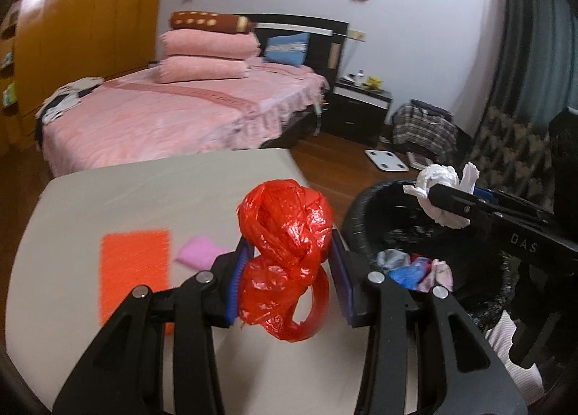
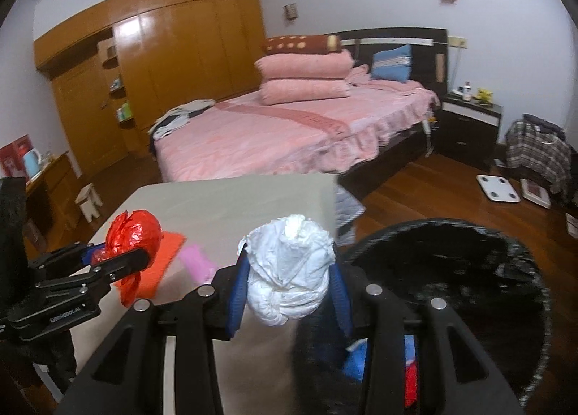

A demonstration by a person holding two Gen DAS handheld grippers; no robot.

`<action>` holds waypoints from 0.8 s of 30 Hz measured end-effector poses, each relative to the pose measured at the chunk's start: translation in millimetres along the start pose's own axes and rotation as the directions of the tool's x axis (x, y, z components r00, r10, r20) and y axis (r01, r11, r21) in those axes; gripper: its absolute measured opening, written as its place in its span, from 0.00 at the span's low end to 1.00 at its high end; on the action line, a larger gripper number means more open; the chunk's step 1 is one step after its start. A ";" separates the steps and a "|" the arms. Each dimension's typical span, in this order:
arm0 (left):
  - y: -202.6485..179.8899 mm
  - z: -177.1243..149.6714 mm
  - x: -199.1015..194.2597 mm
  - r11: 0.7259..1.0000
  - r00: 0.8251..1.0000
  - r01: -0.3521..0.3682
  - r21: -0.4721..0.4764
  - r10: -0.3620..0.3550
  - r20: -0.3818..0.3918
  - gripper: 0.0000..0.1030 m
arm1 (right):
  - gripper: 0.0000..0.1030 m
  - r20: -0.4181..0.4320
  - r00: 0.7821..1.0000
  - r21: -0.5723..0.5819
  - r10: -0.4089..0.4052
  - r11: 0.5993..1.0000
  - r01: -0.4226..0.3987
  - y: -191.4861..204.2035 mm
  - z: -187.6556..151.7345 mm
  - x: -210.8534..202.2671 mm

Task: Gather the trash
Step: 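Carry the red bag and white tissue toward the bin with both grippers, then open both grippers over the bin to drop the red bag and tissue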

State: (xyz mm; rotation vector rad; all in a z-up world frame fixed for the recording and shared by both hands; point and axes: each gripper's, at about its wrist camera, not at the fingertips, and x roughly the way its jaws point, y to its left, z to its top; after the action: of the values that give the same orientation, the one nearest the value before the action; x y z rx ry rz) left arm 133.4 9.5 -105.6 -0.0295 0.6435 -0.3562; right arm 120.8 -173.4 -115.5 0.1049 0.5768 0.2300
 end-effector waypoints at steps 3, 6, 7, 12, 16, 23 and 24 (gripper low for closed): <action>-20.3 3.4 12.3 0.999 0.999 0.043 0.021 -0.043 -0.006 0.39 | 0.39 0.013 0.999 0.019 -0.041 0.999 0.040 -22.4 2.0 -8.6; -38.4 5.6 25.1 0.996 0.996 0.084 0.040 -0.084 -0.015 0.39 | 0.39 0.019 0.996 0.039 -0.081 0.996 0.081 -43.5 1.9 -15.3; -44.2 7.7 31.1 0.994 0.995 0.098 0.046 -0.097 -0.019 0.39 | 0.39 0.019 0.996 0.045 -0.090 0.995 0.089 -49.3 1.2 -16.4; -72.3 12.9 52.8 0.984 0.987 0.161 0.077 -0.158 -0.037 0.39 | 0.39 0.018 0.988 0.079 -0.151 0.986 0.149 -86.2 -3.4 -25.9; -98.7 15.0 66.6 0.973 0.978 0.205 0.108 -0.201 -0.050 0.39 | 0.39 0.015 0.983 0.100 -0.185 0.978 0.183 -108.7 -7.1 -30.2; -135.3 18.4 91.7 0.953 0.964 0.265 0.146 -0.258 -0.067 0.39 | 0.39 0.010 0.973 0.134 -0.229 0.965 0.226 -141.4 -14.9 -39.1; -139.3 18.6 94.6 0.951 0.963 0.270 0.151 -0.262 -0.071 0.39 | 0.39 0.009 0.973 0.137 -0.233 0.964 0.229 -143.9 -15.8 -39.8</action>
State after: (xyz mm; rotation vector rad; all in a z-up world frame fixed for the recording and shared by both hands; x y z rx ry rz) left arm 170.5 -154.5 -126.7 0.0458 0.6602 -0.6704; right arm 106.4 -322.0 -131.1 0.1707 0.5741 -0.0377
